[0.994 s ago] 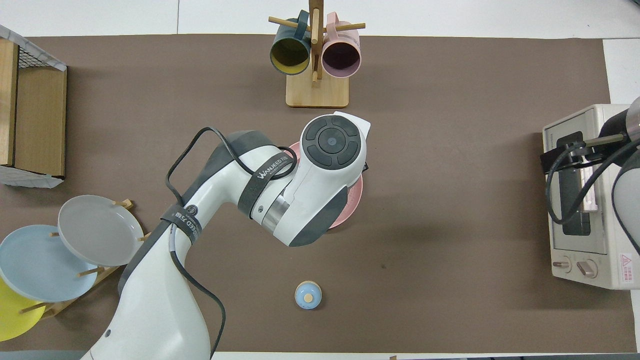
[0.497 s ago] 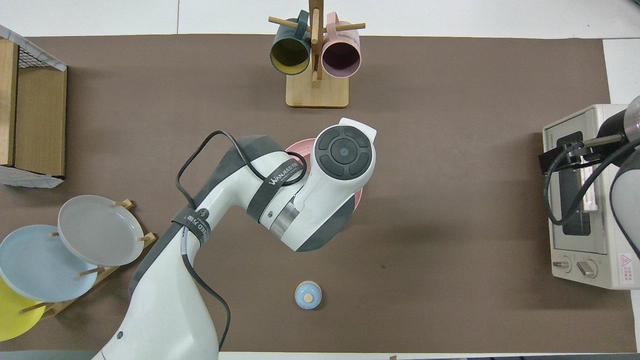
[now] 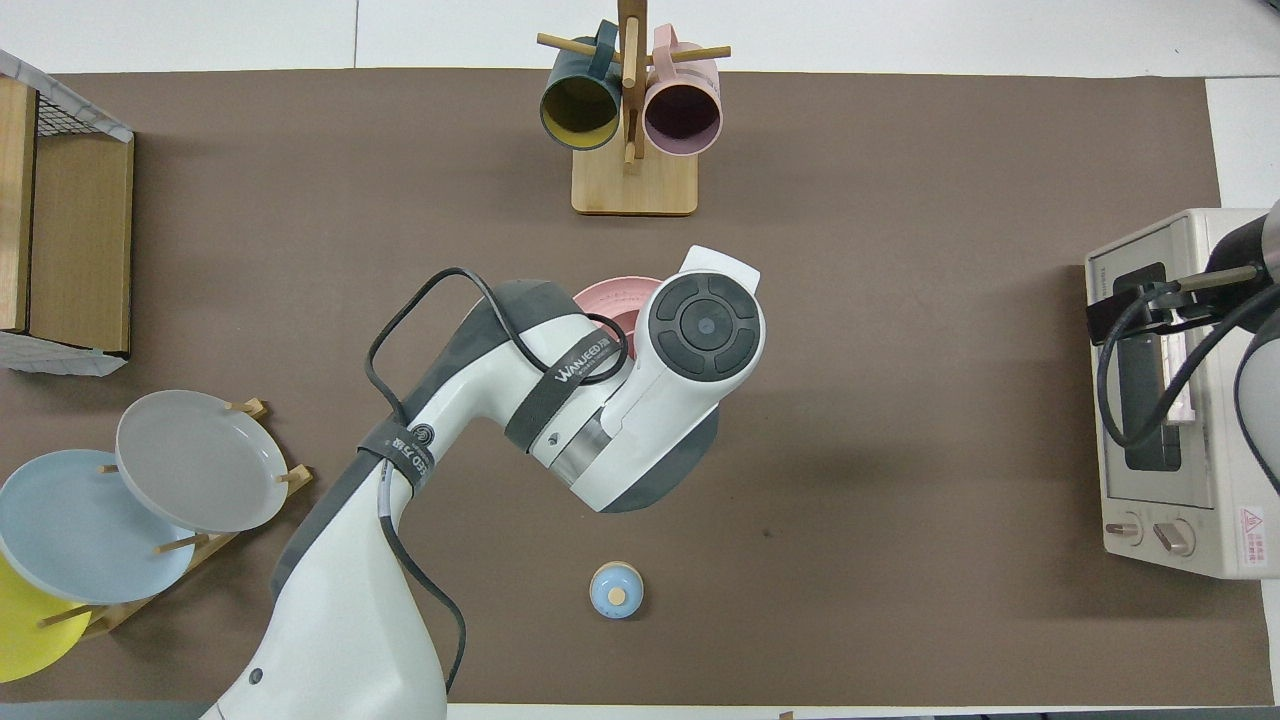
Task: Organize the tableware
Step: 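Lower the pink cup into the bowl and open the left gripper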
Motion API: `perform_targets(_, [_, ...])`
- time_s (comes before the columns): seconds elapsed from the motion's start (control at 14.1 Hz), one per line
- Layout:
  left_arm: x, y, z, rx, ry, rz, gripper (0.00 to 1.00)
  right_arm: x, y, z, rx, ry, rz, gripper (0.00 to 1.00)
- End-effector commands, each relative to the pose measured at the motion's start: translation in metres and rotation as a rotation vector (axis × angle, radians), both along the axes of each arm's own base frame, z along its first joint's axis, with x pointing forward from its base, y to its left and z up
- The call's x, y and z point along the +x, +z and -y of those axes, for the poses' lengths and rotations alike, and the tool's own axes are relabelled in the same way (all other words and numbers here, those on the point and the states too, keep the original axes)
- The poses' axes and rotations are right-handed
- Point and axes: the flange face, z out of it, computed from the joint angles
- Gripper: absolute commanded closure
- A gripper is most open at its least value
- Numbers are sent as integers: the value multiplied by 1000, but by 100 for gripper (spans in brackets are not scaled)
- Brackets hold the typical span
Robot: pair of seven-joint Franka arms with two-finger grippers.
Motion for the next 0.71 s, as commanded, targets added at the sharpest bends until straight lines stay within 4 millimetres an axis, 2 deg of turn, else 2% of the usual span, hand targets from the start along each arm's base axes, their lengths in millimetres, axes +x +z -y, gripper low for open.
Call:
perform_targets(0.0, [20,29,-30,10,33,36,0,-2,11,2,27,-5,30,0])
perform_targets(0.21, [40,69,-64,19,17,12,0,-3,10,0,44,-34,23,0])
perform_targets(0.43, [44,108,-93,4,39,12,0,-1,3,6,77,-76,-7,0])
perform_targets(0.64, [56,154,-154,-17,43,-6,0,2,-1,3,73,-74,-28,0])
